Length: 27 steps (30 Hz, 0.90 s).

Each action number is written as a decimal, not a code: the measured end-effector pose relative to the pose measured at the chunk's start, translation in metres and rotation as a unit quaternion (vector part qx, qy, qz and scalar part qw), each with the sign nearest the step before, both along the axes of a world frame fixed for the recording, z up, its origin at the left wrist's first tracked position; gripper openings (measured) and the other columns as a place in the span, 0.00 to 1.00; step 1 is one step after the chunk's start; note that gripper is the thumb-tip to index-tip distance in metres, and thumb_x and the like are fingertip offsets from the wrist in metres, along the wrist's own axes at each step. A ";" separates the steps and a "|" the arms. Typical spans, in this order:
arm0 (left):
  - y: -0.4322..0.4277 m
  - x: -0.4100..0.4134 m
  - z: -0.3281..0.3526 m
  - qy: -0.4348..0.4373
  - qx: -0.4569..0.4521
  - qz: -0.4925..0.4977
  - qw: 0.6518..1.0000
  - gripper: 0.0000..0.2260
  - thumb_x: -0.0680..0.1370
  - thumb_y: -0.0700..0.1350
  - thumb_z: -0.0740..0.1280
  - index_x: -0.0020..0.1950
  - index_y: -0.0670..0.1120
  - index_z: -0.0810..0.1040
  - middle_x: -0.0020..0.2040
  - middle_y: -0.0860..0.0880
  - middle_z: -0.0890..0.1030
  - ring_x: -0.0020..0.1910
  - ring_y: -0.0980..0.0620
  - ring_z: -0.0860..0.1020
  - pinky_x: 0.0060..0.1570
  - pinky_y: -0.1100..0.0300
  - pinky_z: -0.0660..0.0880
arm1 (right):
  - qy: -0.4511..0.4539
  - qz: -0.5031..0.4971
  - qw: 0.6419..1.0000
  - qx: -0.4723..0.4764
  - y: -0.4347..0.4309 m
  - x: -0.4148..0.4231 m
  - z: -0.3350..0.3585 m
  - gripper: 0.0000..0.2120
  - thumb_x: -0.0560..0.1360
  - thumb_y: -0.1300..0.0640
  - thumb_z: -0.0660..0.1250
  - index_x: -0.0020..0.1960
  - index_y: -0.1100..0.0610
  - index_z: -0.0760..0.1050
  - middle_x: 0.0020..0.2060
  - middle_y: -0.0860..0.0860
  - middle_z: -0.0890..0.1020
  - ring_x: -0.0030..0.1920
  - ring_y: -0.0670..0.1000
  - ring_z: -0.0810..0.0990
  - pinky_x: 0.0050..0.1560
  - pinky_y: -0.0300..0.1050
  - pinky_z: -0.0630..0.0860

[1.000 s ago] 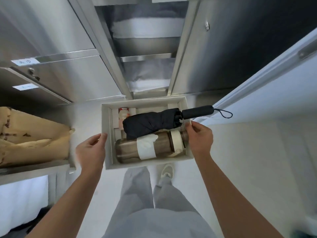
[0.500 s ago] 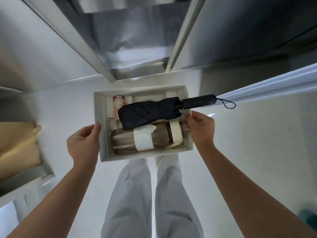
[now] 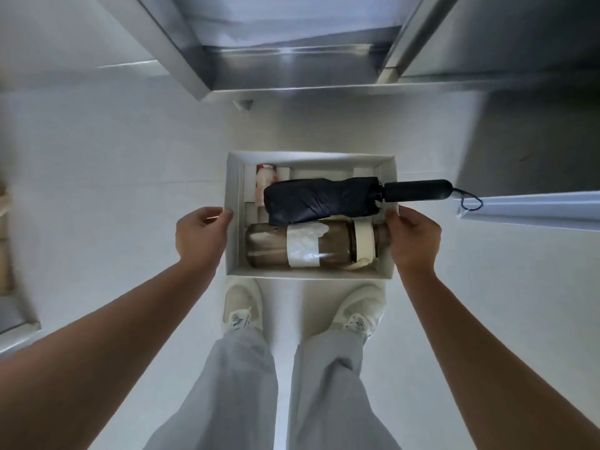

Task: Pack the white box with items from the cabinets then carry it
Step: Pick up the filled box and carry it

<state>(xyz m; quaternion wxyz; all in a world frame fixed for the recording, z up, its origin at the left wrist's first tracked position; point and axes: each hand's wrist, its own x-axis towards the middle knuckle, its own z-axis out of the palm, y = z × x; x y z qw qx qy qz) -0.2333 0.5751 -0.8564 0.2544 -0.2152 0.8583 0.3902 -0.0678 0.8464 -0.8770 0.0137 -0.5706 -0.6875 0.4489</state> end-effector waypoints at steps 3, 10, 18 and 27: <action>0.001 -0.006 -0.043 -0.011 -0.005 0.006 1.000 0.09 0.73 0.51 0.74 0.50 0.49 0.84 0.40 0.50 0.83 0.32 0.49 0.78 0.48 0.44 0.82 | -0.003 0.018 1.000 -0.003 0.006 -0.009 -0.042 0.13 0.77 0.55 0.69 0.39 0.63 0.80 0.34 0.64 0.81 0.34 0.54 0.72 0.40 0.43 0.70; -0.008 -0.004 -0.080 -0.016 -0.003 0.015 1.000 0.07 0.74 0.51 0.74 0.49 0.50 0.84 0.40 0.51 0.84 0.37 0.50 0.81 0.46 0.49 0.83 | -0.017 0.015 1.000 -0.003 -0.001 -0.007 -0.082 0.07 0.75 0.56 0.70 0.40 0.54 0.83 0.24 0.40 0.73 0.27 0.40 0.73 0.42 0.39 0.67; -0.013 -0.005 -0.068 -0.096 0.050 0.017 0.994 0.11 0.75 0.51 0.74 0.53 0.47 0.82 0.44 0.50 0.82 0.44 0.52 0.80 0.39 0.60 0.79 | 0.013 -0.022 0.997 -0.072 -0.009 0.007 -0.071 0.05 0.76 0.59 0.71 0.43 0.59 0.81 0.31 0.42 0.78 0.33 0.41 0.74 0.47 0.42 0.73; -0.026 0.021 -0.065 -0.107 0.046 0.041 0.992 0.04 0.73 0.53 0.75 0.44 0.55 0.82 0.44 0.52 0.83 0.46 0.51 0.81 0.35 0.61 0.79 | -0.012 -0.010 0.997 -0.072 -0.032 0.036 -0.053 0.11 0.77 0.55 0.71 0.55 0.61 0.84 0.47 0.51 0.87 0.49 0.47 0.84 0.56 0.45 0.79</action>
